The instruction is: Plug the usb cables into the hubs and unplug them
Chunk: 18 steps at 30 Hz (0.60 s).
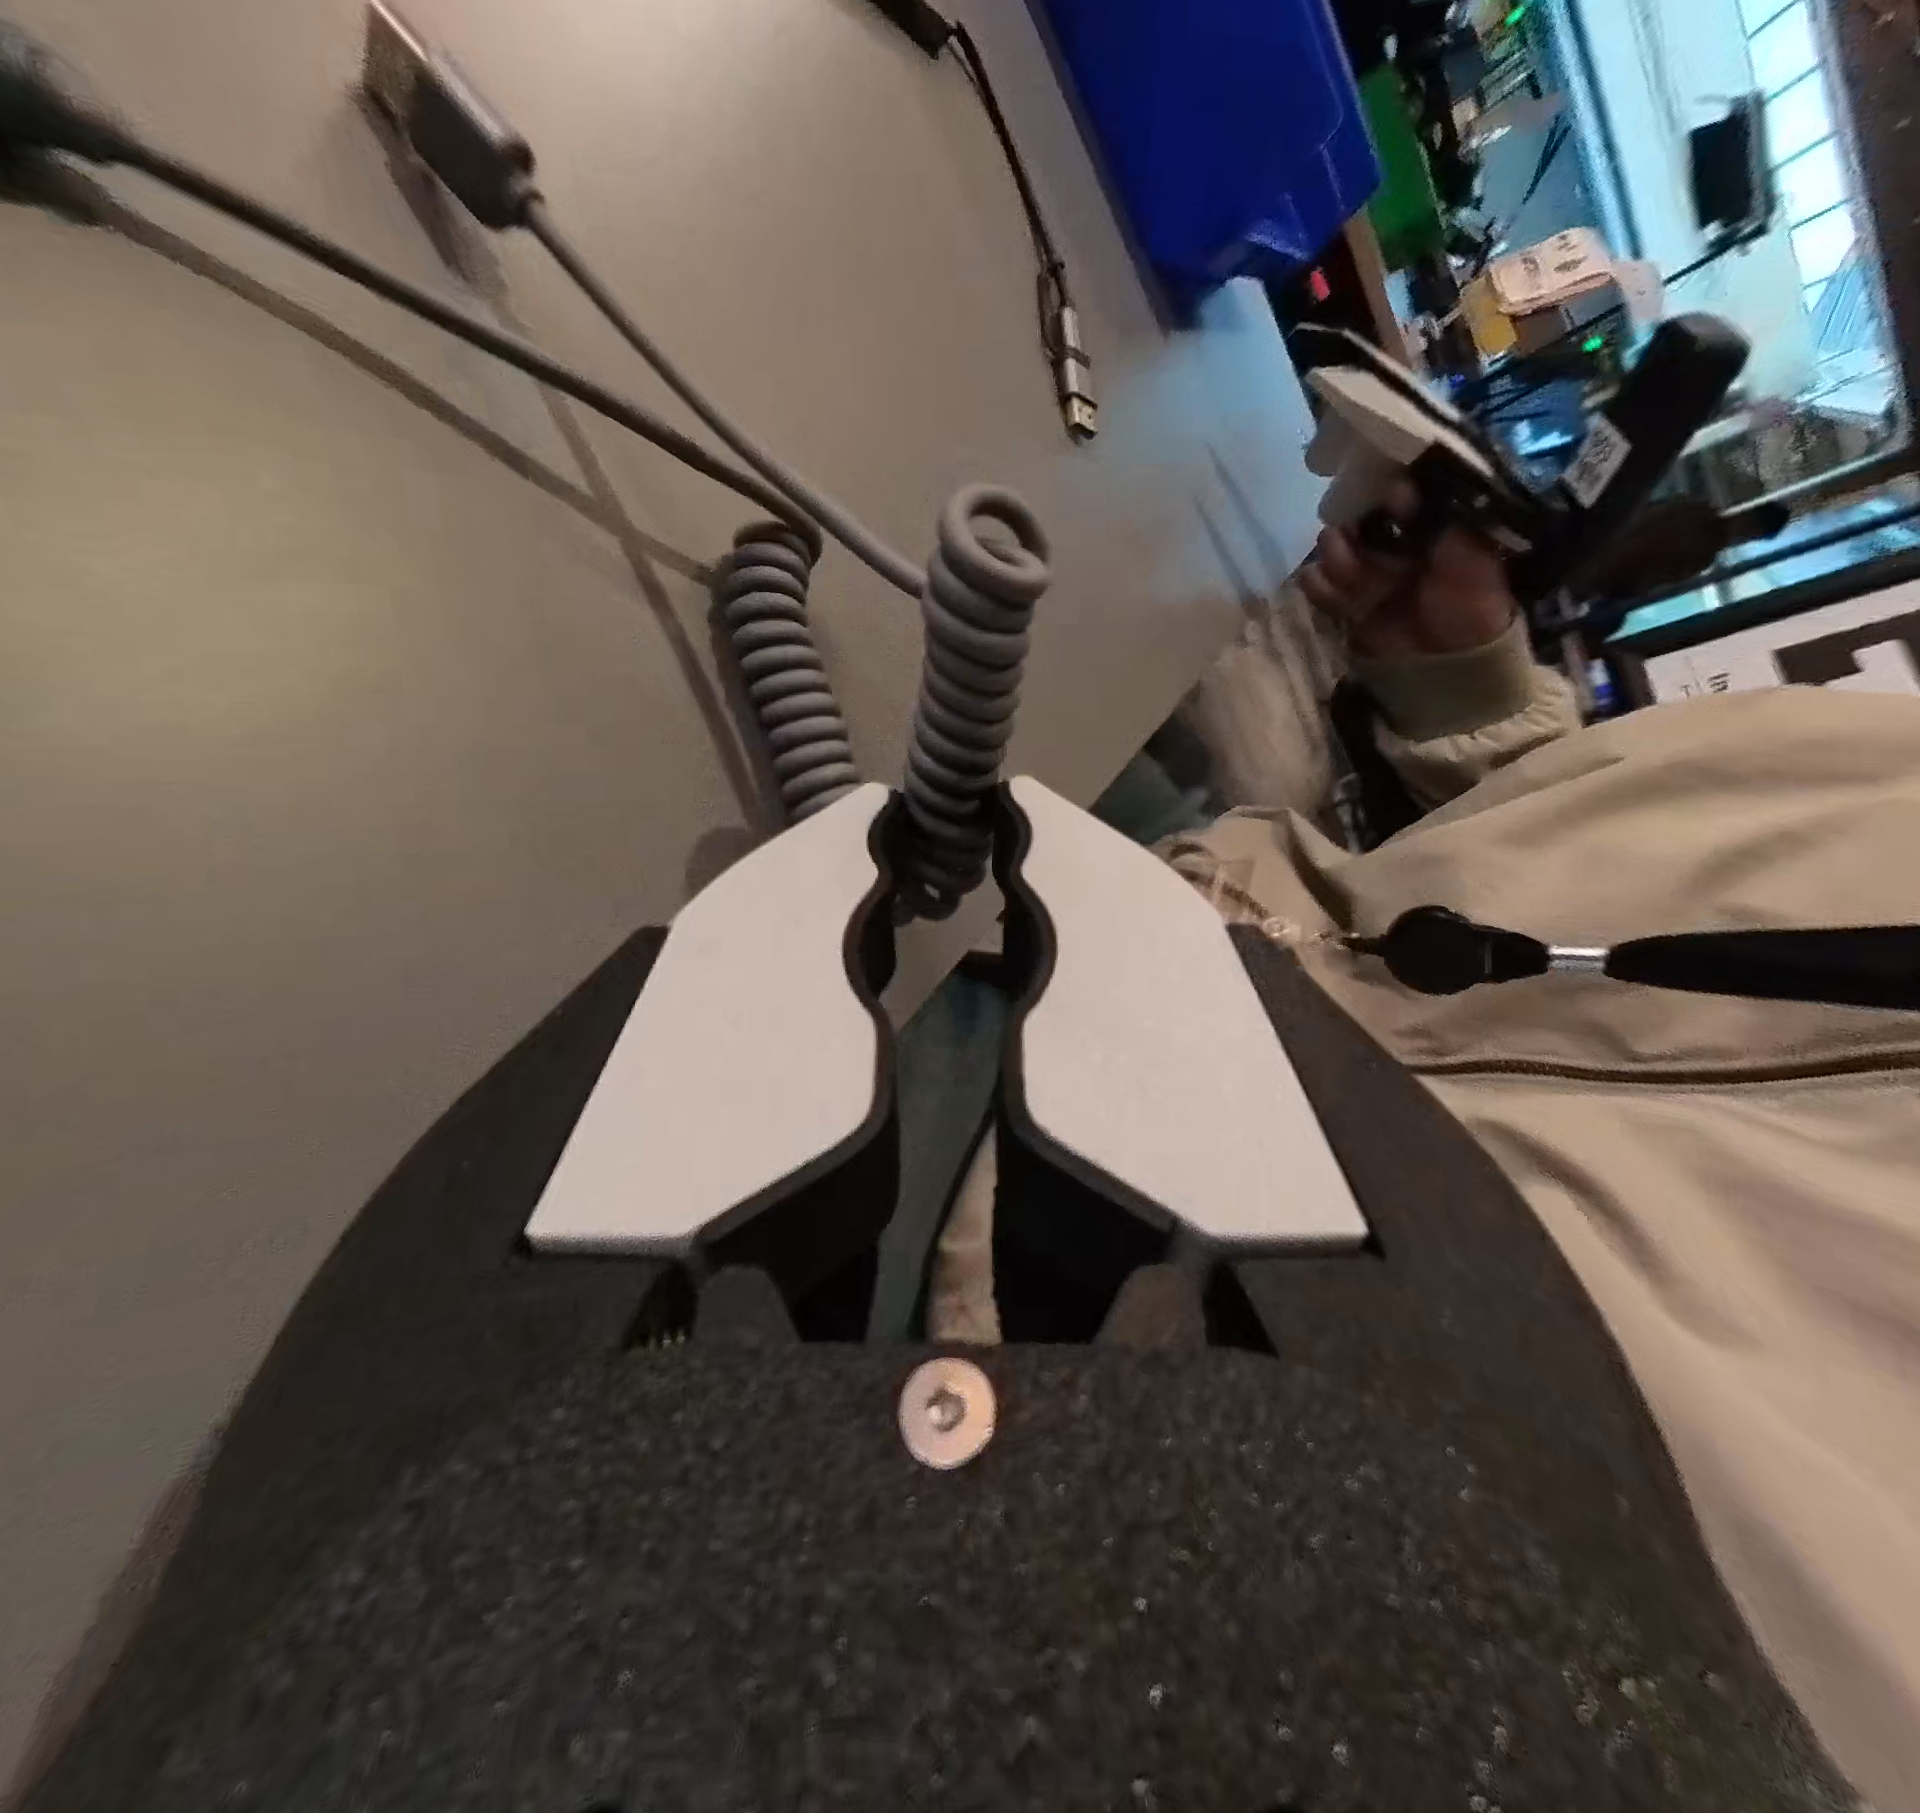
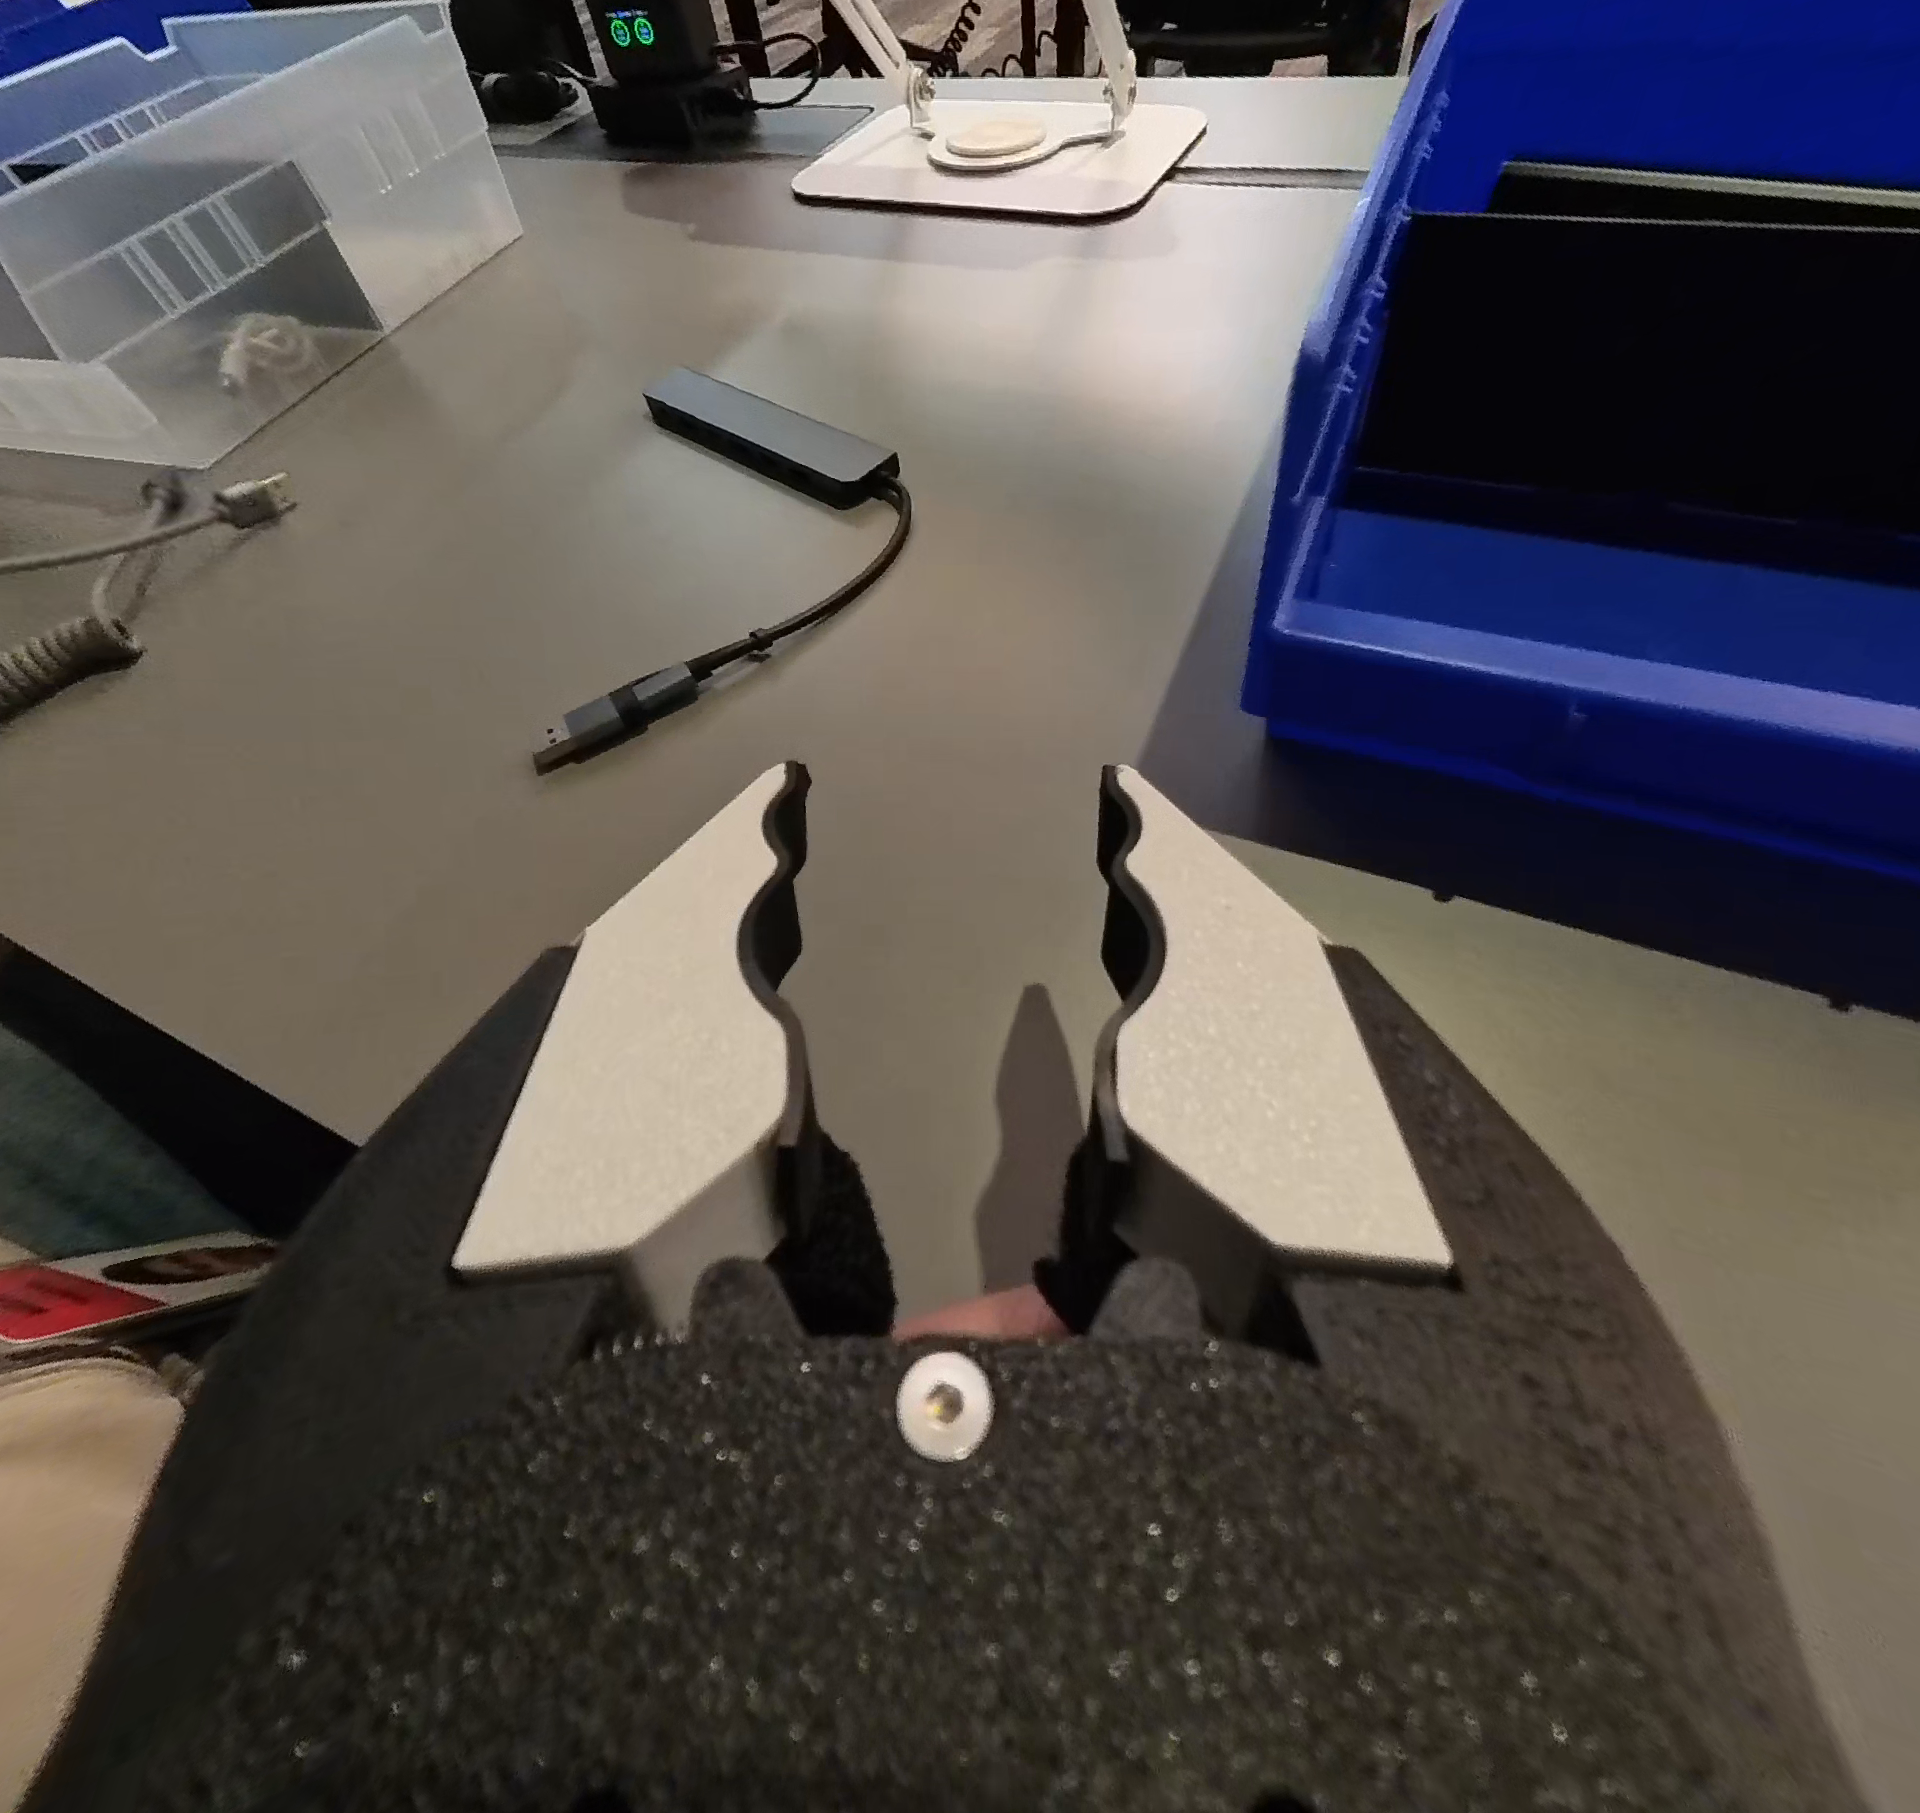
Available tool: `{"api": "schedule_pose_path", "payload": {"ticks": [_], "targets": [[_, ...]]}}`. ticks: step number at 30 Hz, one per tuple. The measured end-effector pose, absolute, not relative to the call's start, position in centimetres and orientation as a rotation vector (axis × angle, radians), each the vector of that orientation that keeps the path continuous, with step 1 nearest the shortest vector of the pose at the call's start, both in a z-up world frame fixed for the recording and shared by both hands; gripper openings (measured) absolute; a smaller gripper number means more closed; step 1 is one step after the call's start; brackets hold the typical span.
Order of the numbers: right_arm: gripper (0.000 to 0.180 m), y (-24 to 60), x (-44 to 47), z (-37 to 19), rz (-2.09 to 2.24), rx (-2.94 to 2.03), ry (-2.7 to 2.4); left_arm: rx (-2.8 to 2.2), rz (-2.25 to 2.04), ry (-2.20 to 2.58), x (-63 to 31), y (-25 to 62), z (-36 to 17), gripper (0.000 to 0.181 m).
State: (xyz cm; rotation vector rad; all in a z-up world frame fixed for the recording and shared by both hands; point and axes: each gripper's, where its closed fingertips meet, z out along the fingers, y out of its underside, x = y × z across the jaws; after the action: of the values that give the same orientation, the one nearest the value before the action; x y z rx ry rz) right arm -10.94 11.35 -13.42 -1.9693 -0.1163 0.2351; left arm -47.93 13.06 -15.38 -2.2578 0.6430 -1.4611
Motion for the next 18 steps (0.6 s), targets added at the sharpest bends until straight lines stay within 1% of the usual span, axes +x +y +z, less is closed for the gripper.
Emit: {"api": "schedule_pose_path", "payload": {"ticks": [3, 5, 8, 10, 11, 13, 14, 16, 18], "targets": [[0.056, 11.4, -10.9, -13.4, 0.232, -1.968, -0.121, -2.26, -1.355, 0.616, -48.7, 14.3, -15.3, 0.015], [0.056, 11.3, -10.8, -13.2, 0.232, -1.965, -0.119, -2.273, -1.237, 0.52, -50.8, 16.1, -15.3, 0.015], [0.056, 11.2, -10.7, -13.1, 0.234, -1.962, -0.111, -2.325, -1.202, 0.373, -53.6, 17.3, -16.3, 0.017], [0.056, 11.2, -10.7, -13.2, 0.24, -1.961, -0.108, -2.349, -1.174, 0.361, -54.7, 17.6, -16.9, 0.023], [0.056, 11.1, -10.6, -13.1, 0.239, -1.961, -0.107, -2.343, -1.148, 0.349, -55.2, 17.9, -16.7, 0.029], [0.056, 11.0, -10.7, -13.1, 0.235, -1.961, -0.115, -2.313, -1.026, 0.314, -56.6, 19.2, -16.0, 0.057], [0.057, 11.0, -10.8, -13.1, 0.23, -1.959, -0.125, -2.293, -0.958, 0.309, -57.3, 19.7, -15.5, 0.064], [0.057, 10.9, -11.4, -13.1, 0.223, -1.953, -0.17, -2.25, -0.821, 0.309, -58.6, 20.6, -14.6, 0.064], [0.056, 11.0, -12.7, -13.7, 0.258, -1.99, -0.226, -2.191, -0.696, 0.323, -59.1, 21.2, -13.5, 0.06]]}}
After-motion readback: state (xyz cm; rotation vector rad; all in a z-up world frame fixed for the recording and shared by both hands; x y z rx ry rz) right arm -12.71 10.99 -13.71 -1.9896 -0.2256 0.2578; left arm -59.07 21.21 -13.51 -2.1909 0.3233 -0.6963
